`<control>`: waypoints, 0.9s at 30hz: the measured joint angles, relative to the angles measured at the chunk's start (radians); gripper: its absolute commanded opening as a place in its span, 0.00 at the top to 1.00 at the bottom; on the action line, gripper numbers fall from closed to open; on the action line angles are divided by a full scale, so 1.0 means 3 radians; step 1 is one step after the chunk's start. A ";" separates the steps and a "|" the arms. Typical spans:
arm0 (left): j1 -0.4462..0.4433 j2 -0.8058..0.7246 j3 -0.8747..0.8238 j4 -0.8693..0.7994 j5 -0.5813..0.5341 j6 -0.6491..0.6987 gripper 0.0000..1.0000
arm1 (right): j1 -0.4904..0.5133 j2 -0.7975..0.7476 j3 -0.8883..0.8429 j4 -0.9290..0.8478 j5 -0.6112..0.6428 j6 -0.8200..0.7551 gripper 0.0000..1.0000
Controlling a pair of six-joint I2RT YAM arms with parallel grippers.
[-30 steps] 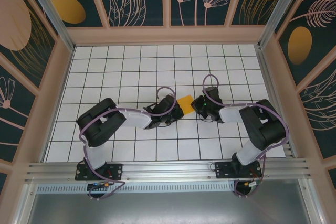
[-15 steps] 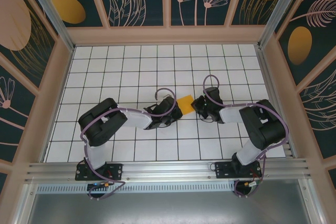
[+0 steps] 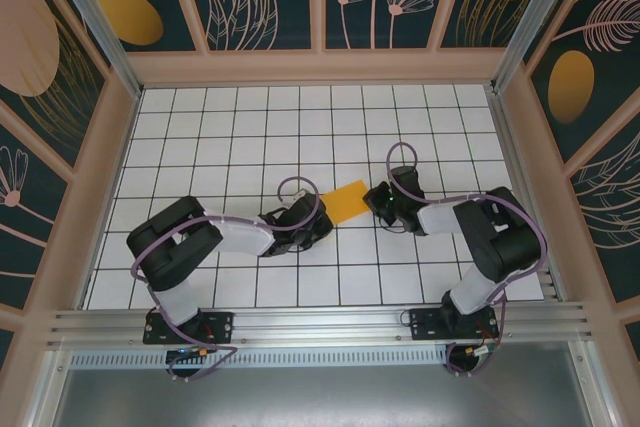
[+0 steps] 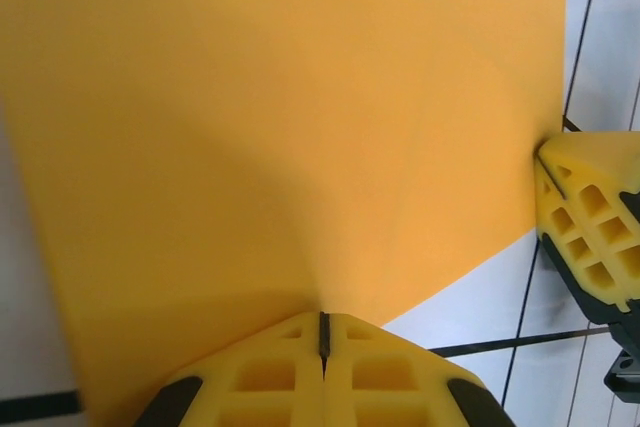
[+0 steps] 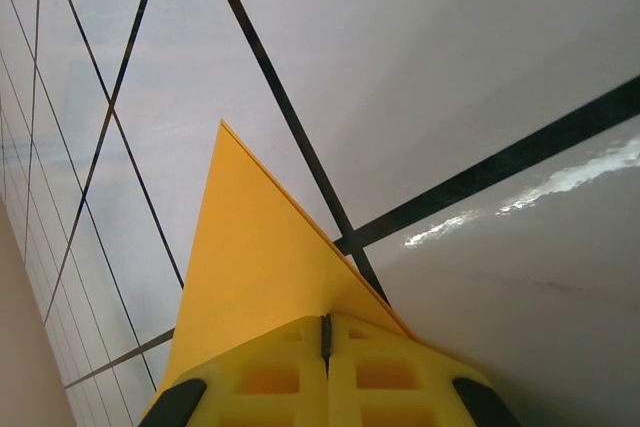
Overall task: Fold a paper plane with a square sheet of paper (pick it up from the middle)
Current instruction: First fold in half a square sheet of paper at the center of the table.
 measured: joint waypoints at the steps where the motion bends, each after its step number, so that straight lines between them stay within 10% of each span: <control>1: 0.0000 -0.0028 -0.0015 -0.0033 -0.0022 -0.0010 1.00 | -0.0004 0.0004 0.0000 0.0006 -0.0005 -0.0001 1.00; 27: 0.0062 -0.0403 -0.0280 -0.0371 -0.0212 -0.0004 1.00 | -0.0009 0.0005 0.0011 0.0004 -0.0013 -0.0098 1.00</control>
